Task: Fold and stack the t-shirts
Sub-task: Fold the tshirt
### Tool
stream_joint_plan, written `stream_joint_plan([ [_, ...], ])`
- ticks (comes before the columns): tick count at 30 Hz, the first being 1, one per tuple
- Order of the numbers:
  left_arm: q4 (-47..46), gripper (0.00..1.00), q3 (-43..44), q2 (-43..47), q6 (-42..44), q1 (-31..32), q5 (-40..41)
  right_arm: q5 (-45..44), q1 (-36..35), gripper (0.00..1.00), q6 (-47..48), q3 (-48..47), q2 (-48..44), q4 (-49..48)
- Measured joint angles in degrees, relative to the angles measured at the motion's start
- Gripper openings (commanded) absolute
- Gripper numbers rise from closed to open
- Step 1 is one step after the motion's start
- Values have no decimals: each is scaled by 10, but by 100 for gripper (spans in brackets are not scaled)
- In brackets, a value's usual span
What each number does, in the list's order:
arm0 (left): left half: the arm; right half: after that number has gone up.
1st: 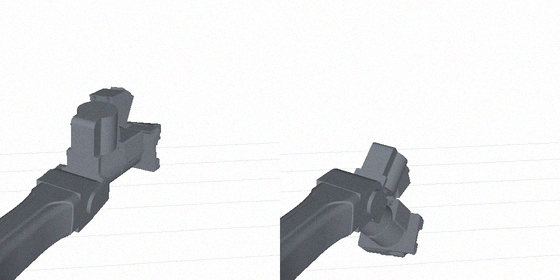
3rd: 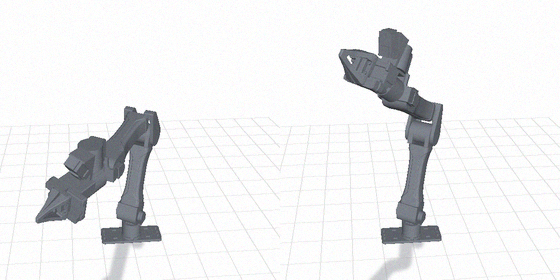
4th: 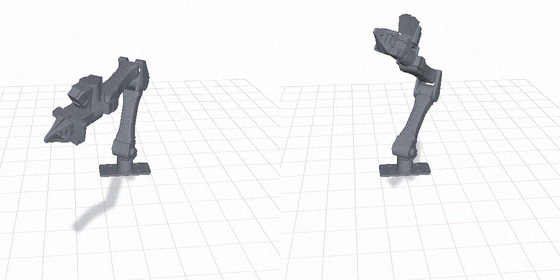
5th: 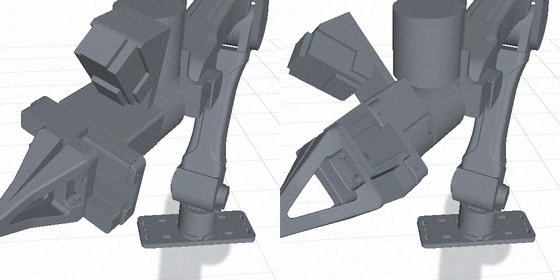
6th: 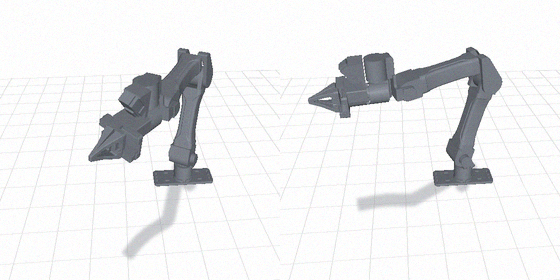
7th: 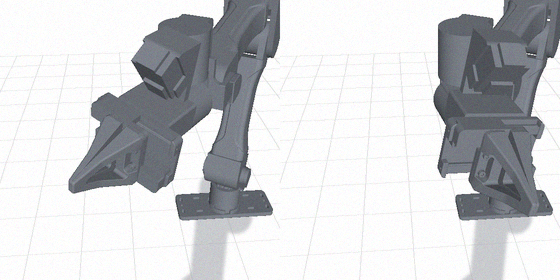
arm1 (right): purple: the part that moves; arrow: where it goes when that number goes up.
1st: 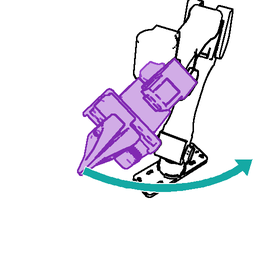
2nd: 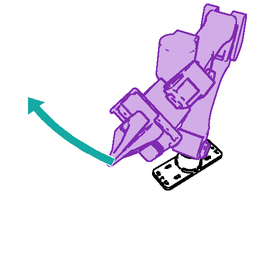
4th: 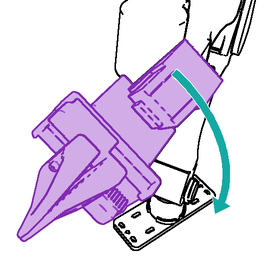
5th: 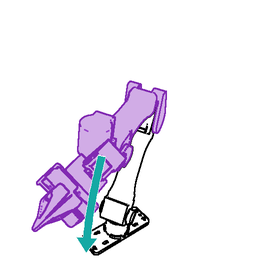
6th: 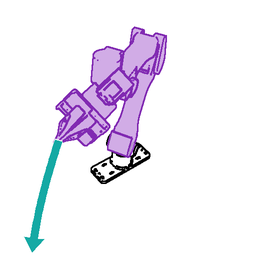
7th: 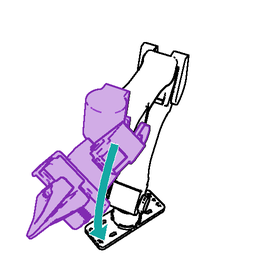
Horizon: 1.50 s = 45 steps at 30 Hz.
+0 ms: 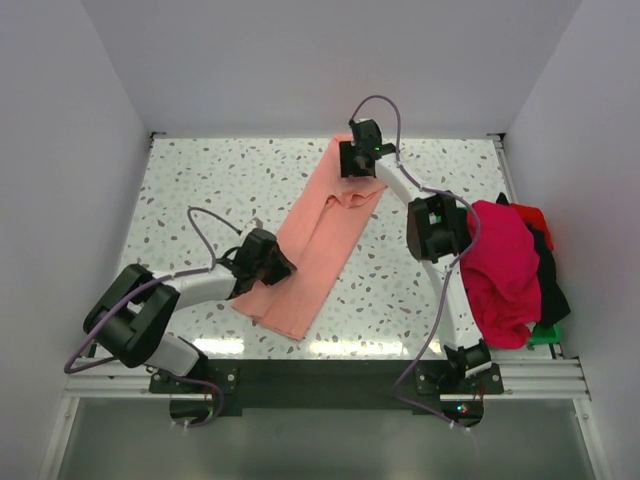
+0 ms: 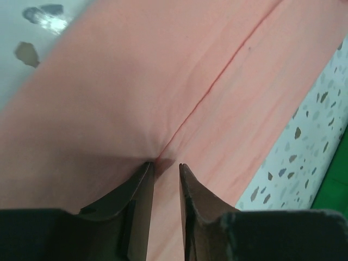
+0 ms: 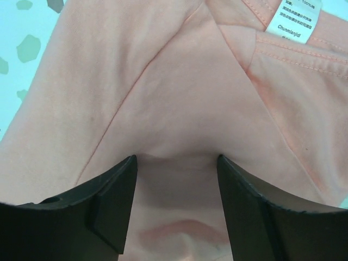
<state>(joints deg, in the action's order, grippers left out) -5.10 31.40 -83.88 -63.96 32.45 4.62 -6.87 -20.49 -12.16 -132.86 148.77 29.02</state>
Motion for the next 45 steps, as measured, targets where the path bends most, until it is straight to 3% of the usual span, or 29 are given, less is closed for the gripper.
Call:
stream_joint_plan([
  [3, 8, 39, 17, -9, 3, 10, -24, 7, 0, 69, 23, 0, 0, -3],
  [8, 50, 40, 56, -2, 29, 11, -39, 4, 0, 70, 30, 36, -29, 0],
  [12, 86, 40, 113, 6, 62, 11, -26, 4, 0, 61, 11, 109, -100, 5],
  [18, 116, 40, 154, 8, 99, 10, 12, 6, -5, 55, -25, 211, -212, -15],
  [29, 156, 40, 153, -5, 165, -15, 49, 0, -29, 55, -46, 298, -196, -21],
  [32, 156, 40, 148, -5, 173, -16, 50, -5, -28, 41, -50, 321, -197, -25],
  [33, 156, 40, 145, -5, 174, -16, 50, -7, -28, 28, -53, 328, -200, -32],
  [35, 156, 40, 138, -5, 178, -16, 50, -10, -27, 14, -59, 341, -206, -41],
  [39, 157, 40, 128, -5, 182, -17, 50, -12, -27, 0, -71, 366, -219, -58],
  [42, 157, 40, 119, -5, 184, -20, 50, -12, -27, 6, -78, 386, -231, -66],
  [44, 157, 39, 110, -5, 186, -25, 49, -11, -27, 18, -82, 406, -244, -70],
  [45, 156, 39, 105, -5, 187, -26, 49, -12, -27, 31, -84, 412, -249, -69],
])
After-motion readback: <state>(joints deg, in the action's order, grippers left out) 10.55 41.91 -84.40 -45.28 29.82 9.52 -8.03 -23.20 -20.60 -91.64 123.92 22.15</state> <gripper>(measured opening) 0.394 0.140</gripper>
